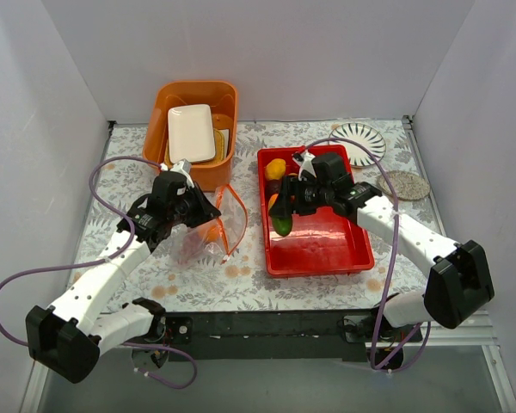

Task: Place the food in the zip-top bag and seal the zipper
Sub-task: Place the fake fruit in the zipper food storage bag.

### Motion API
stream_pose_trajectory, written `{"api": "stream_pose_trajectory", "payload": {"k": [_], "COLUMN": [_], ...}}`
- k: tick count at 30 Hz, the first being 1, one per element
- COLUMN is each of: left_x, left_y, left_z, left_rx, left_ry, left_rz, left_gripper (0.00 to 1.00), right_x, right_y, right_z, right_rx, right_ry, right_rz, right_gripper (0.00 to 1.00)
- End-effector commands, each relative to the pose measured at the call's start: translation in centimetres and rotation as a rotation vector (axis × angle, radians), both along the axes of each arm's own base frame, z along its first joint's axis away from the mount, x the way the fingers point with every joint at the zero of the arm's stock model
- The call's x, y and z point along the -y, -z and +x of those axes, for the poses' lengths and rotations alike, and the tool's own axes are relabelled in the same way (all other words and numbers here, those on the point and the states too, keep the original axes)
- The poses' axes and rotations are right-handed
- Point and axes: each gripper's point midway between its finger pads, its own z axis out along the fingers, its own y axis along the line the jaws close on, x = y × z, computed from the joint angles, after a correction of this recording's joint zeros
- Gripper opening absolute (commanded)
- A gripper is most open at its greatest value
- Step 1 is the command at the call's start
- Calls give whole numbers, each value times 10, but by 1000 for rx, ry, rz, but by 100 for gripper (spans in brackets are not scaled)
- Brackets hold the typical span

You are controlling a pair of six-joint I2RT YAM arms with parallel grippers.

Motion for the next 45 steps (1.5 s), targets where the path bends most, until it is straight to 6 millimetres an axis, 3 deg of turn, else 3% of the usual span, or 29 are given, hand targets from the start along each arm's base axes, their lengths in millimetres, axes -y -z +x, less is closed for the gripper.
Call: {"api": "stream_pose_trajectory", "payload": {"k": [1,10,15,22,28,31,35,36,38,45], "left_x": [-2,4,7,8,1,0,-2,-2,-1,-3], "left_y": [-1,1,3,-7,-16,-19,-17,-18,-18,-21], "left_z": [-1,-3,-7,-3,-3,-3,-2,-2,-1,2], "left_rx": [7,-5,-23,-3,19,29,26,27,28,37], "left_ry": [5,31,49,35,6,-6,-19,-19,-18,-28], "left_rz": [4,-14,-32,-46,-34,-40,-35,-36,-37,-28], "left_gripper": [0,0,0,0,0,0,0,0,0,0], "right_x": [-29,-73,-98,-124,-123,-125,-125,-124,-120,-102], "right_y": [-31,-66,-82,-52,-23,-19,-23,-25,-27,-47], "right_z": [-2,-14,-8,-15,-22,-22,-19,-17,-15,-5], "right_rx": [39,33,51,-11,-9,-19,-1,11,25,125], "right_ry": [-74,-190,-244,-273,-260,-269,-260,-253,-242,-157], "right_rz": [119,322,369,324,207,206,187,184,166,117], "right_gripper": [33,34,36,36,47,52,67,77,86,95]}}
